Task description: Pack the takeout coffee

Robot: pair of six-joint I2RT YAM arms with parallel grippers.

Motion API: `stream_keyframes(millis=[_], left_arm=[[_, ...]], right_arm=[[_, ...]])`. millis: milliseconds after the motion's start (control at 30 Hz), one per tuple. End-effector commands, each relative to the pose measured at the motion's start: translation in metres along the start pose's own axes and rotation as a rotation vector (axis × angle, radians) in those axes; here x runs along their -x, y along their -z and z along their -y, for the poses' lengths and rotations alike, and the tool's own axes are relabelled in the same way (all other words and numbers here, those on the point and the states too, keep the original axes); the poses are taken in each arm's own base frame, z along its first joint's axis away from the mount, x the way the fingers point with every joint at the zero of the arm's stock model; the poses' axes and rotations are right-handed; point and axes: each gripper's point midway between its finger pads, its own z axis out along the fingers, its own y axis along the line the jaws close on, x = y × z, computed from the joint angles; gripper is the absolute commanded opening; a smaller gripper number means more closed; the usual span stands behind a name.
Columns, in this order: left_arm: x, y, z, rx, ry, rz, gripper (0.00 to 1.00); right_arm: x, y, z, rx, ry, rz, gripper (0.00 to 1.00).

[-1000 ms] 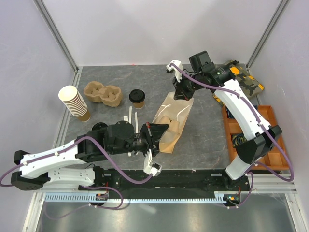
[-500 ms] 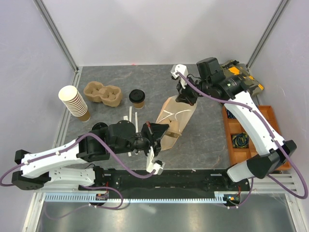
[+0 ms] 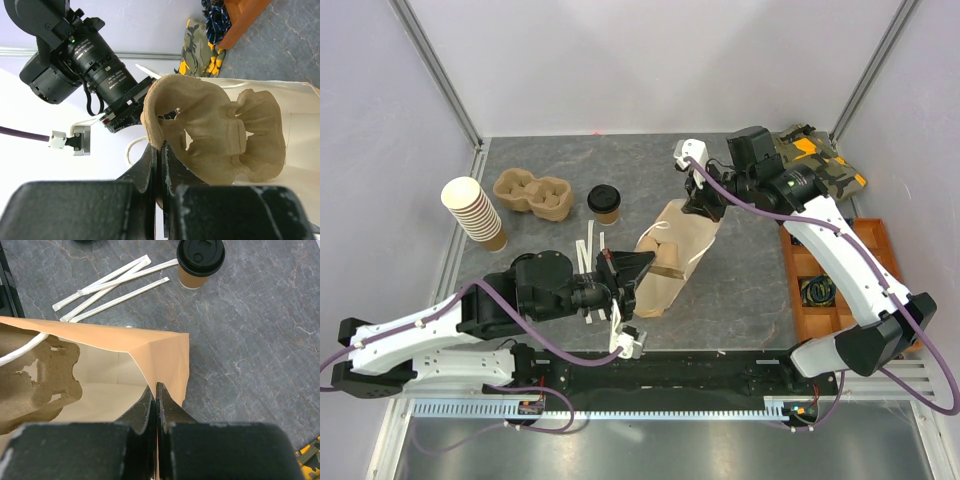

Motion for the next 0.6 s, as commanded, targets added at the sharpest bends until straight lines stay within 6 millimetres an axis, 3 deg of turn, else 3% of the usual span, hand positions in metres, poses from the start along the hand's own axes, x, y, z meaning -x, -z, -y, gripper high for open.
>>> stream_keyframes(millis=[0, 167, 567], left_arm=[[-0.007, -0.001, -0.002, 0.025, 0.045, -0.038, 0.02], [-0.014, -0.011, 0.012, -0.029, 0.037, -0.075, 0.02], [-0.010, -0.024, 0.049, -0.198, -0.011, -0.039, 0.02]], right_arm=[[0.024, 0.010, -0.001, -0.015, 0.034, 0.086, 0.00], [0.034, 0.014, -0.004, -0.004, 0.003, 0.109, 0.00], [0.035, 0.011, -0.021, 0.014, 0.025, 0.093, 0.00]])
